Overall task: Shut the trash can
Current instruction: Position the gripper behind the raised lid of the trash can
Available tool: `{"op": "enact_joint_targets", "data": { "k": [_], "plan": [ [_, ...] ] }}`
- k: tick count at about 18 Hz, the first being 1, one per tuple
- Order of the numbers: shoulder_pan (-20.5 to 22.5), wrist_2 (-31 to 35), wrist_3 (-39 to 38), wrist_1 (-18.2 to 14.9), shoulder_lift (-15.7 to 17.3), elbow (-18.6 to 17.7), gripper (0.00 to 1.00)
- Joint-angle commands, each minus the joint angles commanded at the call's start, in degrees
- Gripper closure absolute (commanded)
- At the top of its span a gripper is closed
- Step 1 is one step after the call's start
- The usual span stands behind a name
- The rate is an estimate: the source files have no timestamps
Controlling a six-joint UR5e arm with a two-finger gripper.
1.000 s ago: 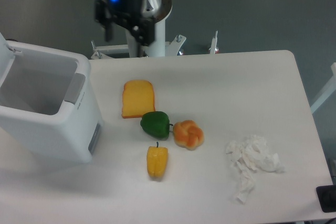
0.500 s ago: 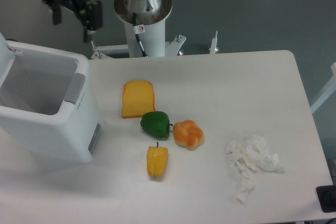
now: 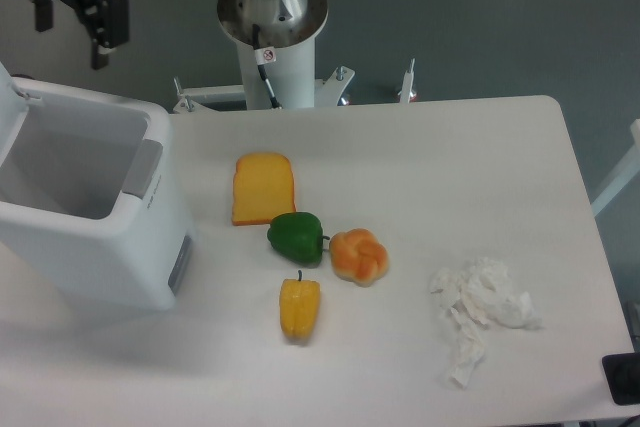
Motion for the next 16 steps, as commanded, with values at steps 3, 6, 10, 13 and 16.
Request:
{"op": "enact_joint_targets", "data": {
  "k": [3, 6, 10, 13, 16],
  "plan": [
    [-2.4, 0.0, -2.8, 1.8, -2.7, 2.6, 0.0],
    [-3.5, 0.1, -4.8, 1.9, -4.5, 5.3, 0.0],
    [-3.5, 0.1, -4.9, 1.9, -4.6, 6.2, 0.0],
    [-3.5, 0.4, -4.9, 2.4, -5.3, 8.0, 0.0],
    [-3.2, 0.7, -6.1, 2.7, -6.9, 9.4, 0.0]
  ]
}}
